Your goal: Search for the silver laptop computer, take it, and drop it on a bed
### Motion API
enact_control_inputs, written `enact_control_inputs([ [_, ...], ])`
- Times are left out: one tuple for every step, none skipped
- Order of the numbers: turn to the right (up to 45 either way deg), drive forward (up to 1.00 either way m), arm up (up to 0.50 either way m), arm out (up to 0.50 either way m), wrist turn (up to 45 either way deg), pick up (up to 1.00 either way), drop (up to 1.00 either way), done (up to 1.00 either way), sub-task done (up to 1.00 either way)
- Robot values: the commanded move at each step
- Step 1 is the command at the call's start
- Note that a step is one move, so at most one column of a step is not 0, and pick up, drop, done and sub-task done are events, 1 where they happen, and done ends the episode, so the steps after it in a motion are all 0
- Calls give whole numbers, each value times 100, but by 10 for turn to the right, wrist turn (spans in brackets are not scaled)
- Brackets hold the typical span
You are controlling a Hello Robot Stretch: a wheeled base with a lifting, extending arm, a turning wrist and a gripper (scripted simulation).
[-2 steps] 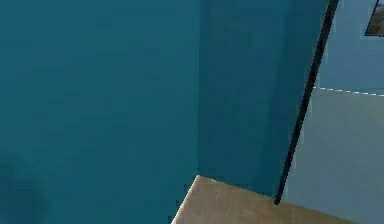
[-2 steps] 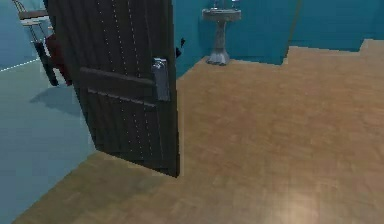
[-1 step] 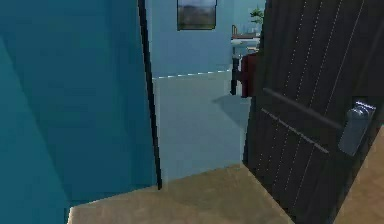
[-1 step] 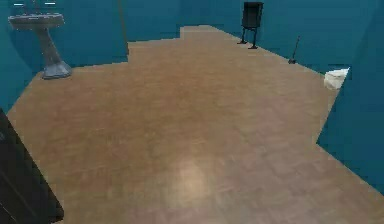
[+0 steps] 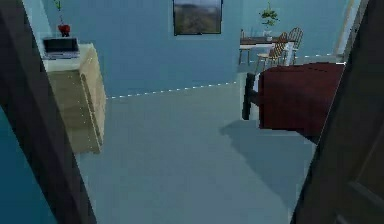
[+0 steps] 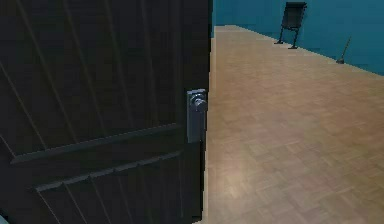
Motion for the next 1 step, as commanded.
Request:
enact_control_inputs([
  [30,0,0,0,0,0,0,0,0],
])
